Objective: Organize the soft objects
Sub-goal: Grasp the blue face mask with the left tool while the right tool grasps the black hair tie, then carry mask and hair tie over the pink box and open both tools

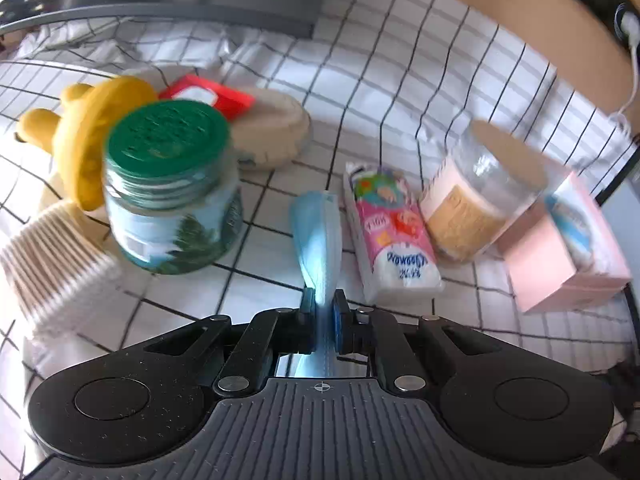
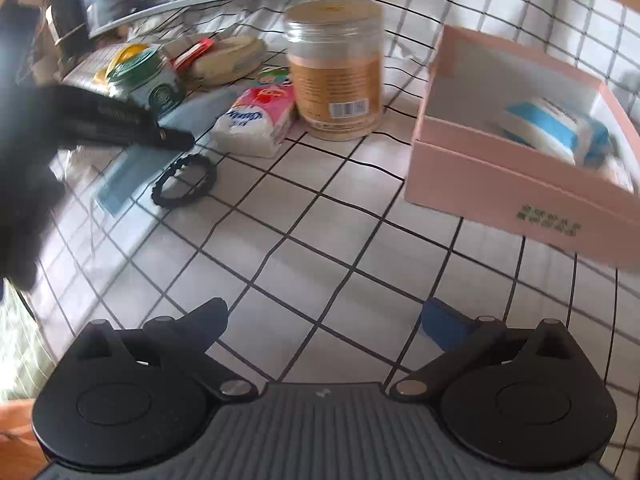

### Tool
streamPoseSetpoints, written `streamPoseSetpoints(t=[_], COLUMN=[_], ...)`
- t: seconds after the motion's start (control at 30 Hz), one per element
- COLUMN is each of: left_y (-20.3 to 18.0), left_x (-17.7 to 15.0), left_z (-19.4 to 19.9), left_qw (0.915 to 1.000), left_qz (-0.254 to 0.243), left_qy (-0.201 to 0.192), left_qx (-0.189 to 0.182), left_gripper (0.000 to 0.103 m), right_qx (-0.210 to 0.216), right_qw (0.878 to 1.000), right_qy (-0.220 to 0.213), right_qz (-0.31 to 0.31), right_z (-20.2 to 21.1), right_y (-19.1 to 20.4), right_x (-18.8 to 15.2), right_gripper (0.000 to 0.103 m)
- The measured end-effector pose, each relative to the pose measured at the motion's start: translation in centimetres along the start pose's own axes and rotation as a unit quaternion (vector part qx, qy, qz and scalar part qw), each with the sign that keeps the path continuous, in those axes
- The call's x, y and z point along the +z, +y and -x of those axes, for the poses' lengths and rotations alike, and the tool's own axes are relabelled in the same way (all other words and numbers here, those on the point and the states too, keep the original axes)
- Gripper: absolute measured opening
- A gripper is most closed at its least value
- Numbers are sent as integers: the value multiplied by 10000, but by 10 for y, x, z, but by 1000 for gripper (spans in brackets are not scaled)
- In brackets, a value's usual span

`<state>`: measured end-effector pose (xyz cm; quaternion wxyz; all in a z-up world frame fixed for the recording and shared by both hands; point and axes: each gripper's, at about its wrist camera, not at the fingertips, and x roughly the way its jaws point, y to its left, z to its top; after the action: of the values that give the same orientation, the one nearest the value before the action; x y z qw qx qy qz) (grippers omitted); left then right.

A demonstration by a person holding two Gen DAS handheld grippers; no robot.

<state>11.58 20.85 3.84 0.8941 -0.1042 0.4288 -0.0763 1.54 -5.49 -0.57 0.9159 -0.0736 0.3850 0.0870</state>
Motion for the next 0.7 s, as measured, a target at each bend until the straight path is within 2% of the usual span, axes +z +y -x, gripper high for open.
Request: streamPoseSetpoints(t=[0.13,0.23,0.33,0.37,0.4,0.47,0.53,0.6,0.67,0.7], left_y=[15,26,34,36,37,40,44,48,52,54], left_x=[3,4,3,3,3,2,1,1,1,1], left_z=[25,39,48,50,51,54,57,59,61,61], left_qw=[9996,9993,9989,9988,9987,9983,9977,9971,9964,9961], left_qz=[160,209,268,271,282,314,361,416,493,523], left_qy=[-208,-307,-338,-340,-349,-370,-408,-436,-457,-470], left_qx=[-131,-109,-176,-202,-233,-315,-394,-461,-510,-538], left_gripper=[10,10,10,10,10,10,10,10,10,10], right_qx=[333,515,574,541,502,439,349,207,133,142], right_qw=[9986,9966,9957,9956,9957,9962,9965,9955,9932,9925], right_qy=[-401,-576,-539,-513,-470,-335,-139,-82,21,61], right_qz=[64,276,492,562,616,673,745,921,1158,1213], right_z=[10,8,-10,-17,-24,-40,-53,-57,-57,-57], right_y=[11,31,55,61,67,75,80,87,96,99], right_x=[12,34,60,67,73,85,89,89,89,90], right_gripper=[97,85,65,53,48,46,36,19,7,7])
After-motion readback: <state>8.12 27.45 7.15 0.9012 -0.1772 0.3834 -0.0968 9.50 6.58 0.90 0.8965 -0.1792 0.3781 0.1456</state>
